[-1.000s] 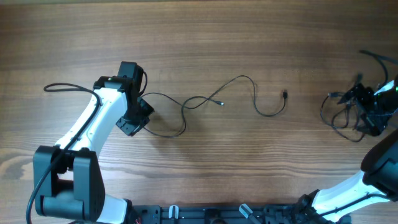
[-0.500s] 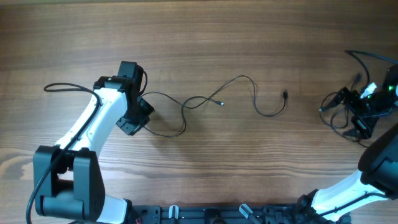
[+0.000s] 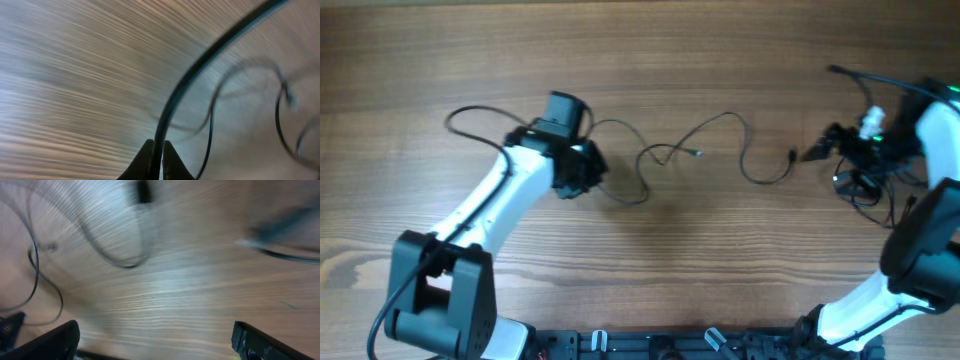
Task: Untangle cables
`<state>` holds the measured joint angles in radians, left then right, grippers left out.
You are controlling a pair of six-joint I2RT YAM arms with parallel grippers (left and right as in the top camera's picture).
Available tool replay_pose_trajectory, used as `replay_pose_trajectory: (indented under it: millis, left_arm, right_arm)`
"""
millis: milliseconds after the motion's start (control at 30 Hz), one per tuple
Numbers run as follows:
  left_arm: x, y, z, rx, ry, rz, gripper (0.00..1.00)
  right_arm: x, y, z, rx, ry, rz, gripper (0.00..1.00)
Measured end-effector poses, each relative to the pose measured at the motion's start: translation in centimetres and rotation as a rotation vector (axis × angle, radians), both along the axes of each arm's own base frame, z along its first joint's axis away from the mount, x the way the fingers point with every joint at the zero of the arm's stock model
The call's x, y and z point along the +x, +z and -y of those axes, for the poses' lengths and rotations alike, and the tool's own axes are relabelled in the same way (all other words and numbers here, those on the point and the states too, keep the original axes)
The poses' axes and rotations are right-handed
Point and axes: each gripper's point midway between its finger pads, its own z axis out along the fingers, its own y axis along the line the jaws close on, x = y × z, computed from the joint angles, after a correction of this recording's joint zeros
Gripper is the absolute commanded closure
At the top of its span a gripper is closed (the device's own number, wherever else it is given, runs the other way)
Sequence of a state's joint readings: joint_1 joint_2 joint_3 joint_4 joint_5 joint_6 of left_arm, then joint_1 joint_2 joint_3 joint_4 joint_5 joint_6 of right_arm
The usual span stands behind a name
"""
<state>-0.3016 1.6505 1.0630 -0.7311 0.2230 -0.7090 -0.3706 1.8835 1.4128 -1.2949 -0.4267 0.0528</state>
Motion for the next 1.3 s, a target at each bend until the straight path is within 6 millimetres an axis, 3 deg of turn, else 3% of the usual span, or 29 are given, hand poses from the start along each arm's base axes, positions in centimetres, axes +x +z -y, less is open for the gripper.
replay_pose_trajectory:
  millis: [33,100,167,233,367,467,500,533,667,733,867,933,1133,1300]
  left_arm:
    - [-0.5,0.1,1.8,-0.01,-0.095,0.02,0.88]
    - [-1.4,0.1,3.5,-0.003,-0.204,0.036,0.88]
    - [-2.6,-0.2,4.0,0.044,-0.3,0.037,0.85]
    - [-3.2,-0.5,3.2,0.108,-0.332,0.021,0.82]
    - [-3.7,-1.0,-0.5,0.229,-0.304,-0.034,0.79]
    - [-2.9,0.1,-2.9,0.25,-0.24,-0.011,0.59]
    - [-2.5,1.1,-3.5,0.247,-0.218,0.021,0.43]
    - [-2.2,2.4,-4.0,0.24,-0.196,0.067,0.17]
    - [-1.3,6.3,-5.6,0.229,-0.134,0.202,0.09]
    - [-0.9,8.0,-7.7,0.232,-0.054,0.25,0.0]
    - [-0.7,7.9,-11.2,0.231,0.107,0.217,0.0]
    - [-0.8,7.7,-12.3,0.215,0.164,0.197,0.0]
    - [-3.2,6.4,-16.5,0.168,0.456,0.036,0.0]
    - [-3.7,6.2,-19.3,0.154,0.625,0.004,0.0]
  right_arm:
    - [0.3,0.0,-1.2,-0.002,0.049,0.011,0.0]
    - [0.9,-0.1,-3.2,-0.005,0.124,0.035,0.0]
    - [1.6,-0.2,-5.5,-0.013,0.204,0.07,0.0]
    - [1.8,-0.2,-6.6,-0.015,0.242,0.081,0.0]
    - [2.8,-0.4,-10.6,-0.024,0.364,0.146,0.0]
    - [3.8,-0.4,-13.6,-0.03,0.418,0.205,0.0]
    - [4.1,-0.4,-14.6,-0.031,0.43,0.225,0.0]
    - [4.4,-0.4,-15.7,-0.03,0.437,0.239,0.0]
    - [5.0,-0.1,-19.9,-0.02,0.426,0.281,0.0]
    - [4.6,-0.1,-21.8,-0.017,0.414,0.269,0.0]
    - [3.9,-0.1,-25.5,-0.037,0.423,0.286,0.01]
    - [4.1,0.0,-27.0,-0.047,0.473,0.339,0.08]
    - [2.2,0.1,-31.4,-0.072,1.051,0.615,0.06]
    - [3.3,0.7,-32.9,-0.102,1.199,0.769,0.03]
